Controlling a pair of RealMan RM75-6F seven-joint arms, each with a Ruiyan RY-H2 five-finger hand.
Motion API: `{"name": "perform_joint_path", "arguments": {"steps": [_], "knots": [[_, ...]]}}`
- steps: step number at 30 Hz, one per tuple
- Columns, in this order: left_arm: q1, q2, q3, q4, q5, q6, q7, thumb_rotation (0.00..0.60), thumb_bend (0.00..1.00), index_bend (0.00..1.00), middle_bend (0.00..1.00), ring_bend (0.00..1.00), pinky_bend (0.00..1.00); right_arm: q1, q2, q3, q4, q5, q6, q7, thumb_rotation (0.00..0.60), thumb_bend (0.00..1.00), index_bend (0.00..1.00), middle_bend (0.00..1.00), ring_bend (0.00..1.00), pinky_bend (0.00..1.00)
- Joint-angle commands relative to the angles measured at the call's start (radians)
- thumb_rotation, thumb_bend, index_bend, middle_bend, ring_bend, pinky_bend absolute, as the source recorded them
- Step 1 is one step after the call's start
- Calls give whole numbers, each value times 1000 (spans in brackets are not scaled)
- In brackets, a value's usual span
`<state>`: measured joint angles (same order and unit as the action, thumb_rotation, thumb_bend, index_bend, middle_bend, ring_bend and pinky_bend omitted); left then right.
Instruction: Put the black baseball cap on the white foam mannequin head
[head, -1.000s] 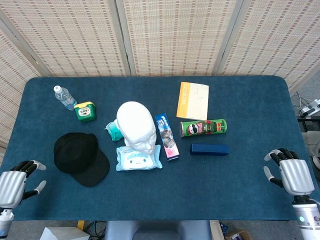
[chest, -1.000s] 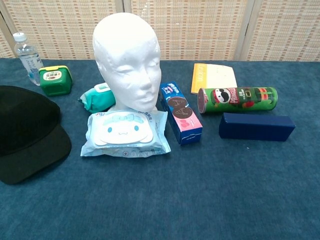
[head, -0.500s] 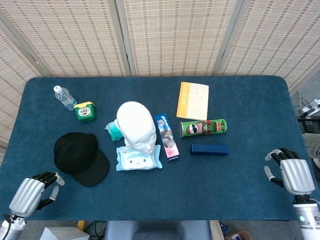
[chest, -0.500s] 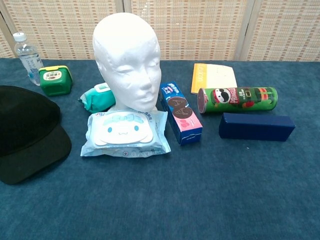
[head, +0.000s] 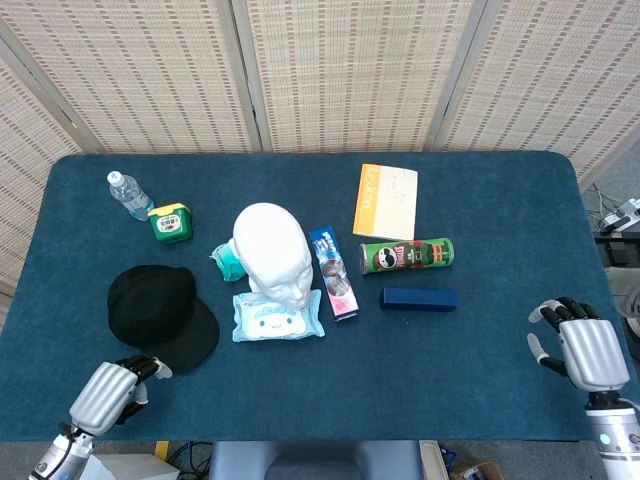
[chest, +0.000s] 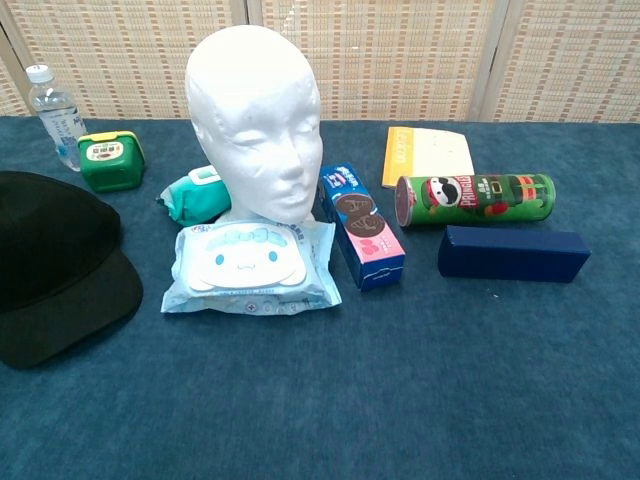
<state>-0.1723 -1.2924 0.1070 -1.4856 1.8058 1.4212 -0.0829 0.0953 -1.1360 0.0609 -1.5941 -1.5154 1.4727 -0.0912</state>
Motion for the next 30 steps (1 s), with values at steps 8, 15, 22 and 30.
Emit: {"name": "perform_joint_path", "arguments": {"steps": [8, 15, 22, 30], "knots": [[-41, -44, -36, -7, -81, -90, 124, 600, 996, 379, 422, 369, 517, 0, 7, -1, 2, -4, 0, 22, 600, 369, 455, 404, 284, 332], [-49, -56, -61, -9, -150, -121, 187, 600, 997, 369, 401, 354, 488, 2, 9, 0, 2, -1, -4, 24, 600, 369, 455, 404, 285, 332], [-64, -63, -85, 30, -197, -140, 205, 600, 996, 368, 391, 346, 465, 3, 8, -1, 1, 1, -8, 16, 600, 369, 455, 404, 285, 332], [-73, -62, -115, 72, -256, -147, 231, 600, 997, 368, 388, 343, 449, 4, 8, -1, 0, 3, -9, 13, 600, 369, 455, 404, 284, 332]]}}
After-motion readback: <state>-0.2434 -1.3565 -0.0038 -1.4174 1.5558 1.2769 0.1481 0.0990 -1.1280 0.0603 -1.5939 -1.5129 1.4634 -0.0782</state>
